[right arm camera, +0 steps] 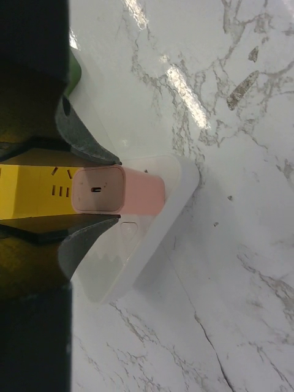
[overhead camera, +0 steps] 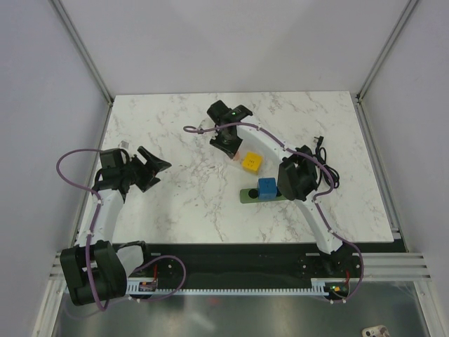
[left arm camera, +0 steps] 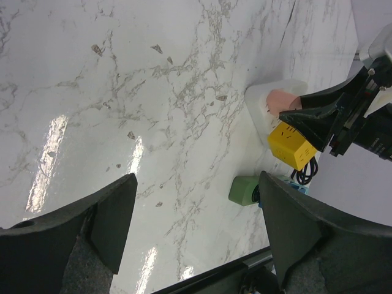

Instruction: Insert the plug

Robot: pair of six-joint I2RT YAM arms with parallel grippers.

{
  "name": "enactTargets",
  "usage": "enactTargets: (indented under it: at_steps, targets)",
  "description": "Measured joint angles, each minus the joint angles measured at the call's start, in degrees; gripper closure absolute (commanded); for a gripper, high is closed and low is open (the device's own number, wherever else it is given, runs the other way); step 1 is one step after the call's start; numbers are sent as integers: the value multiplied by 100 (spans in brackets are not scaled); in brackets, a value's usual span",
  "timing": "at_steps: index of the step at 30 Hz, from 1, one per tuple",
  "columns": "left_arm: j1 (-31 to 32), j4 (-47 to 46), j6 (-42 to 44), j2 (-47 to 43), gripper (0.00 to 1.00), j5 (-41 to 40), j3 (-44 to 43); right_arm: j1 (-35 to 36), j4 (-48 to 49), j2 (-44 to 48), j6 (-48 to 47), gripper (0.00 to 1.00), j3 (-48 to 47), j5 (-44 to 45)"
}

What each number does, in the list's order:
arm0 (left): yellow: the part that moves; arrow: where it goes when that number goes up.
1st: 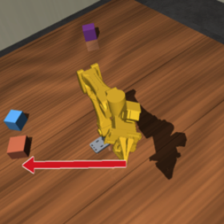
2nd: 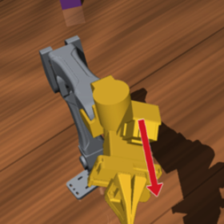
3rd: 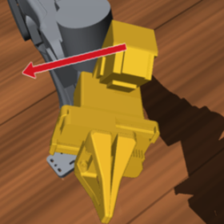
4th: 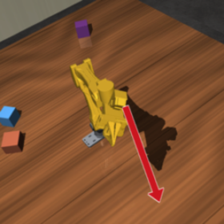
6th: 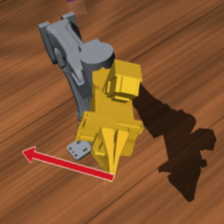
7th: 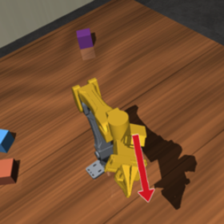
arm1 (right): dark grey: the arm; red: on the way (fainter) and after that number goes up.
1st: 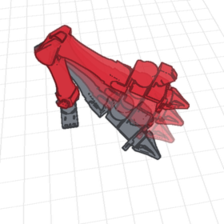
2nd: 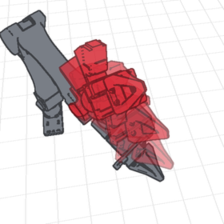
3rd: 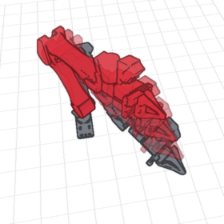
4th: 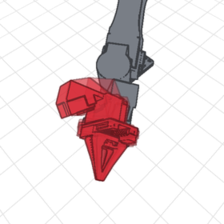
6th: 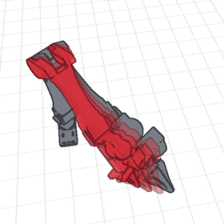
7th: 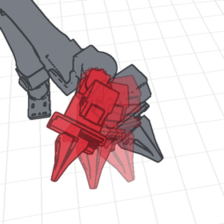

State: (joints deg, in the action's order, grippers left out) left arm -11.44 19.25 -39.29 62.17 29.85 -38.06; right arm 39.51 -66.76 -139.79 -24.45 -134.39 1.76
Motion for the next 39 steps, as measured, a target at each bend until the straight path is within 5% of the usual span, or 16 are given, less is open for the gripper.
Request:
enactTargets:
  at_steps: [11,16,22,24,29,39]
  targets:
    - [0,-2,15,0,12,7,0,-85,1086,-199,-131,87,-155,247]
    - [0,-4,63,0,12,15,0,-92,1554,-376,-243,59,-367,389]
    - [0,-11,109,-24,9,74,0,-136,2144,-387,-236,3,9,501]
    - [0,-17,160,-68,1,168,0,-140,2271,-372,-221,2,181,564]
    - [31,-142,284,-267,0,411,2,-149,2599,149,-42,2,957,627]
    - [396,-483,448,-787,0,1097,-216,-127,3517,2761,1130,2,2826,901]
